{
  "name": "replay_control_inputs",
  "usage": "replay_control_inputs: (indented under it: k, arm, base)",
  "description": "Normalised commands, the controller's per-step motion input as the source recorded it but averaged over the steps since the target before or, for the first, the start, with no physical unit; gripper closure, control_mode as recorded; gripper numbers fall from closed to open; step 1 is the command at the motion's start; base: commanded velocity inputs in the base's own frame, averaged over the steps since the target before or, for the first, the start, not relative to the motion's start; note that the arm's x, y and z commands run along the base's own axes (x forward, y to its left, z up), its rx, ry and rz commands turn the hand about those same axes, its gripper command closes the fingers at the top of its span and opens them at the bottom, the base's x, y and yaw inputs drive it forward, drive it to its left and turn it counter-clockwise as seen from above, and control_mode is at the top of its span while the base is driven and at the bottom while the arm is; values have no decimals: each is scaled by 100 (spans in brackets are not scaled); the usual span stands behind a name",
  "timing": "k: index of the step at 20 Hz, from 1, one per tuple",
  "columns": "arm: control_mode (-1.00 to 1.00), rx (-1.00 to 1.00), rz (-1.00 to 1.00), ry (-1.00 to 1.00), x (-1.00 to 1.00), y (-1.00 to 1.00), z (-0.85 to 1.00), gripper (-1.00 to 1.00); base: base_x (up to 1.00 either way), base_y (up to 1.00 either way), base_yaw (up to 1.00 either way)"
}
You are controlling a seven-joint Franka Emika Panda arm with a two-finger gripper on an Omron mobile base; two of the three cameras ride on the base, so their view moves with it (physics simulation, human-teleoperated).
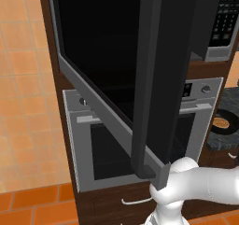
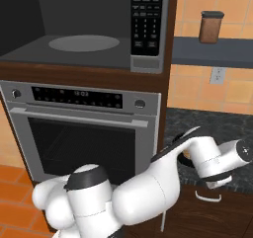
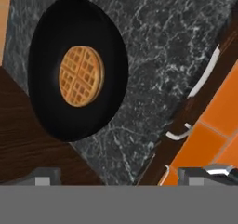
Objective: Open the microwave, place the bowl with waffle inside the microwave, then close the microwave door and turn it on.
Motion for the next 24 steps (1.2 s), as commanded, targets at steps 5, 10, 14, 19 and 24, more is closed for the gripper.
replay_control_inputs:
  k: [5, 10, 14, 19, 24]
  arm:
    - [-100, 3, -31, 0, 34, 13, -19, -100]
    - [-100, 0, -19, 11, 46, 2, -28, -100]
    - [-100, 2, -10, 9, 53, 0, -35, -100]
    - [-100, 6, -7, 8, 30, -19, -27, -100]
    - [-100, 7, -5, 7, 24, -27, -30, 100]
  base:
    - [0, 0, 0]
    - [0, 0, 0]
    - [0, 0, 0]
    - [0, 0, 0]
    - [0, 0, 0]
